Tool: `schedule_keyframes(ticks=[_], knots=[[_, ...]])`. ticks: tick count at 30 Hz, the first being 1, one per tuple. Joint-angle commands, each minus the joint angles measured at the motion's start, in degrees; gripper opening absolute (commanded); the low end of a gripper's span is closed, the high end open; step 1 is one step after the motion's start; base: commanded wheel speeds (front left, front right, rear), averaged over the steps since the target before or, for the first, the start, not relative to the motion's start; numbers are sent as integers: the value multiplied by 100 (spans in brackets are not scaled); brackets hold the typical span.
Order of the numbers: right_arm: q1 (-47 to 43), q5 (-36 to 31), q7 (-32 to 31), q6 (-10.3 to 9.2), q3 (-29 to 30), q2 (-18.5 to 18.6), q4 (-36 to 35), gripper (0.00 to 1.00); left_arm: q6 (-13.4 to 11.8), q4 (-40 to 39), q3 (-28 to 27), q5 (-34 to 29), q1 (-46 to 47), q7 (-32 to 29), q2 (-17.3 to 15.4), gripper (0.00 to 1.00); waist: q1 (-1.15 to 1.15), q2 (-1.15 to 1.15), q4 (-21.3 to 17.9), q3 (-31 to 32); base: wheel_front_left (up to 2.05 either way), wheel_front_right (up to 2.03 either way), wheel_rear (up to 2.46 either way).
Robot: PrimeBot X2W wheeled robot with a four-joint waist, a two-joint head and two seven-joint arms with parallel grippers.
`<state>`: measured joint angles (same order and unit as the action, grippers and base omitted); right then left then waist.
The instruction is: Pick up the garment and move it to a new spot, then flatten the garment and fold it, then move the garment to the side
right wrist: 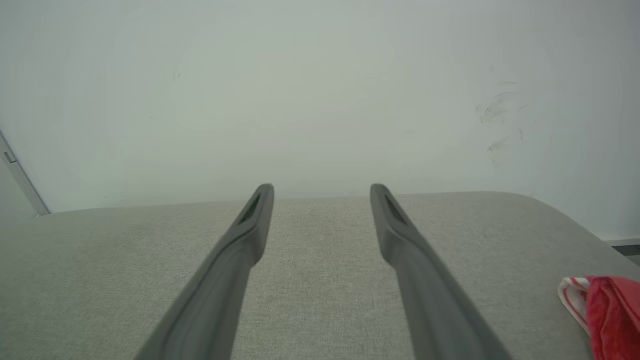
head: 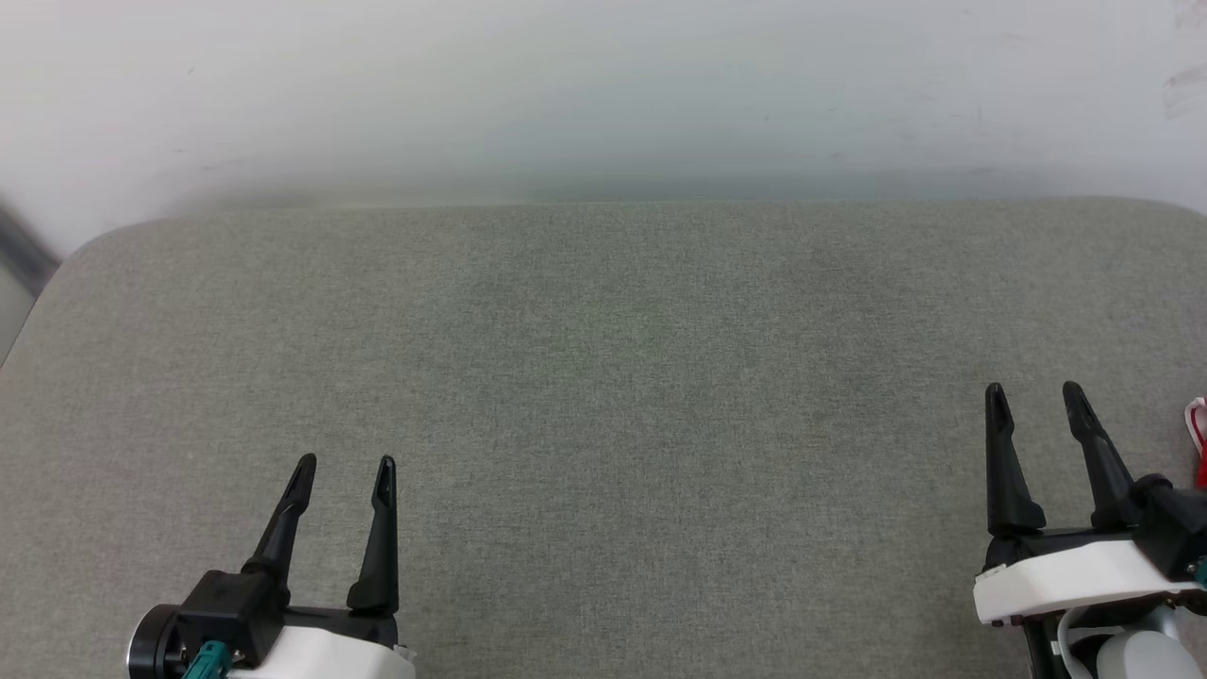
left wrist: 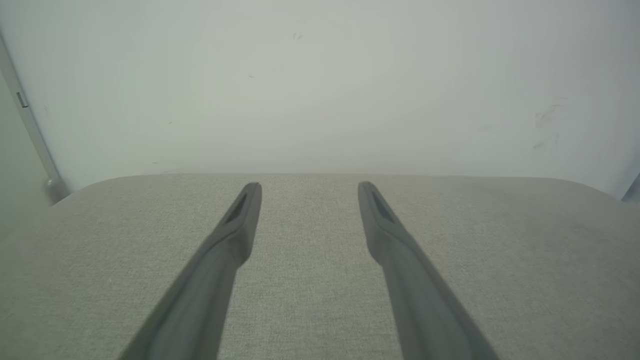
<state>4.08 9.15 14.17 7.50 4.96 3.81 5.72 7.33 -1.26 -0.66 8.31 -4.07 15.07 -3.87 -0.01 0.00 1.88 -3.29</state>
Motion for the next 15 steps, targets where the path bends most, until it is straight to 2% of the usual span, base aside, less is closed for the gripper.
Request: schedule_keyframes(ticks=[1,15], knots=[[14,3,47,-2,-8,-31,12,100,4,-19,-26,-49,8,12,9,100,1,0,-1,-3,0,0,0],[-90,-28,91,-2,-32,-88,8,100,8,-65,-212,-52,-74,12,76,100,1,0,-31,96,0,0,0]])
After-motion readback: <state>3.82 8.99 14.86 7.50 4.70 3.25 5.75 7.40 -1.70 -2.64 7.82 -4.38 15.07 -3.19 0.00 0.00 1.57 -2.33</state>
